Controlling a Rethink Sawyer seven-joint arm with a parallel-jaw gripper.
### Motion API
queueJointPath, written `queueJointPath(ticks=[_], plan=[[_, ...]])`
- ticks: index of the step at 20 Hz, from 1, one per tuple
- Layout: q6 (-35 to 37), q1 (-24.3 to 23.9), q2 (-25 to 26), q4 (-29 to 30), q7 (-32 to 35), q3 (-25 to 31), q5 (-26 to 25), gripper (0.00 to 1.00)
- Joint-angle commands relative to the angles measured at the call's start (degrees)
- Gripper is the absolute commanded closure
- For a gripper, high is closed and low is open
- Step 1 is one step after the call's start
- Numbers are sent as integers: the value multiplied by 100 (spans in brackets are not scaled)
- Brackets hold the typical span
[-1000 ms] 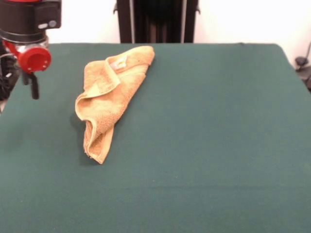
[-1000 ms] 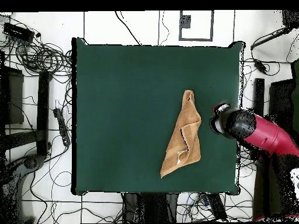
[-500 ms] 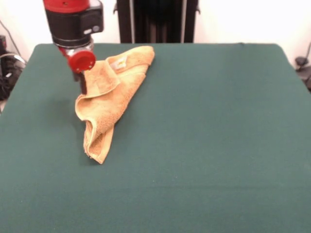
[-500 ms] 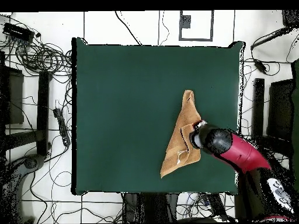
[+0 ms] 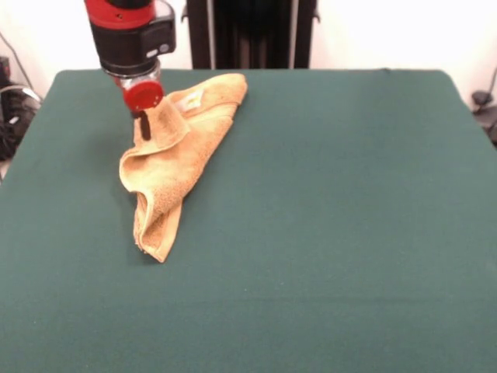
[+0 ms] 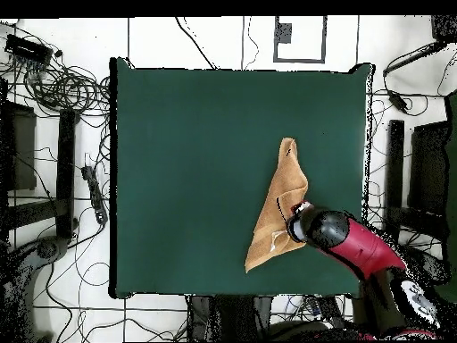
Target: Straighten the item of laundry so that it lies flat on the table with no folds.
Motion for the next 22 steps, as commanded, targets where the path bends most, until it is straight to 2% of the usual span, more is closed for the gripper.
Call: queueJointPath(ticks=[1, 4, 8, 11, 14, 17, 20, 22], plan=[[-276, -159, 356, 538, 1019, 252, 405, 0], [-179, -189, 117, 519, 958, 357, 466, 0], [1075, 297, -836, 168, 1030, 100, 647, 0], [1558, 415, -1164, -42, 1055, 109, 754, 0], [1210, 300, -1236, 325, 1273, 449, 1194, 0], [772, 474, -1111, 607, 1645, 507, 1630, 0], [547, 508, -1046, 807, 1576, 637, 1961, 0], [852, 601, -927, 693, 1194, 358, 1706, 0]])
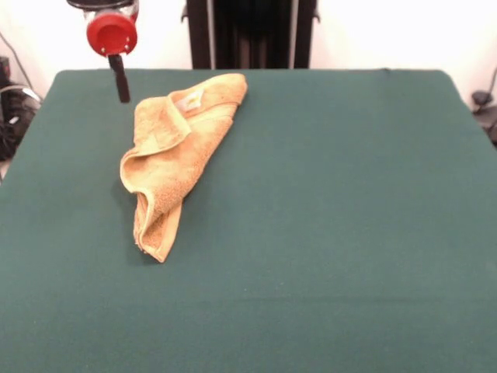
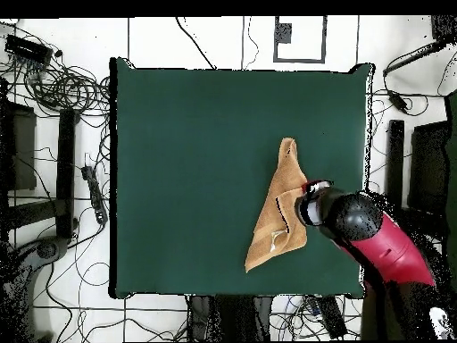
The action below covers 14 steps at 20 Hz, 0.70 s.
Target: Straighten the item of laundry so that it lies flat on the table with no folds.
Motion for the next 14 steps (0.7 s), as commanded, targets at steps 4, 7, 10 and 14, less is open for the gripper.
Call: queueJointPath(ticks=[4, 7, 10, 14], plan=[[280, 525, 584, 572, 1164, -174, 90, 0], [-131, 662, 631, 826, 1599, -162, 464, 0], [-258, 771, 563, 1013, 1779, -65, 766, 0], [-221, 859, 611, 1016, 1586, -160, 779, 0]])
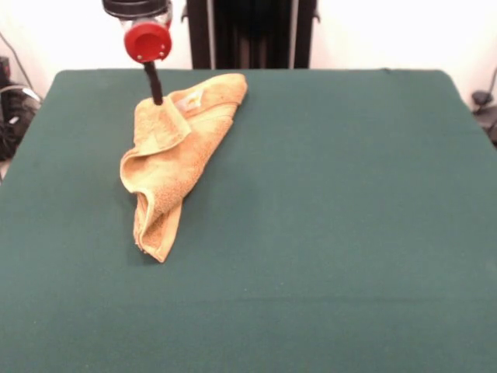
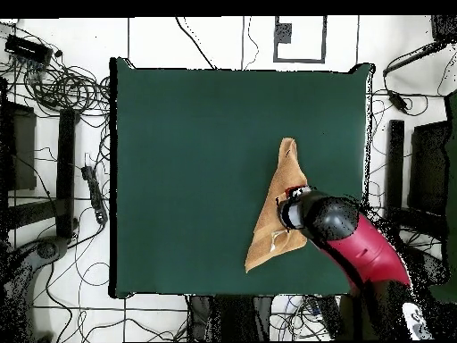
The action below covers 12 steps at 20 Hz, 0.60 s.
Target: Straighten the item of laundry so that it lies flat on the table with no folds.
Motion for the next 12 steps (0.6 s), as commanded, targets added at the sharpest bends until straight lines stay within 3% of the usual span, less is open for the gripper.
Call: queueJointPath(ticks=[1, 7, 12], plan=[[-274, 299, 445, 768, 1509, 206, 452, 0], [-911, 85, 573, 976, 1401, 586, 808, 0], [-1425, 7, 938, 713, 1173, 598, 676, 0]])
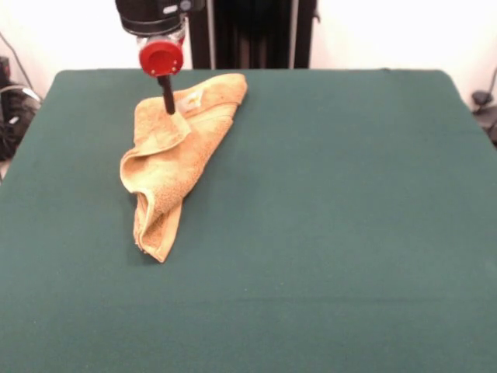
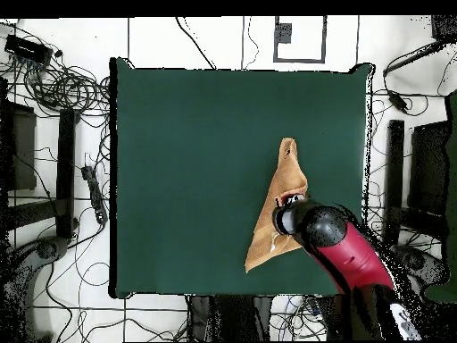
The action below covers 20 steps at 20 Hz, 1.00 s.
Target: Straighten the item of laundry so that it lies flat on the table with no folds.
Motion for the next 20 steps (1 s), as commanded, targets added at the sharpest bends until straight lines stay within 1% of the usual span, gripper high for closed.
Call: queueJointPath(ticks=[1, 5, 7, 9, 13, 17, 20], plan=[[-963, 10, 788, 287, 1153, 618, 303, 0], [-1320, -55, 1025, 135, 1160, 747, 342, 0], [-1530, 70, 1092, 85, 1398, 737, 512, 0], [-1615, 286, 1132, 65, 1709, 693, 797, 0], [-1566, 625, 1137, 12, 1908, 668, 1250, 0], [-1484, 789, 1104, -13, 1999, 749, 1694, 0], [-1268, 1050, 1121, -103, 2048, 580, 1976, 0]])
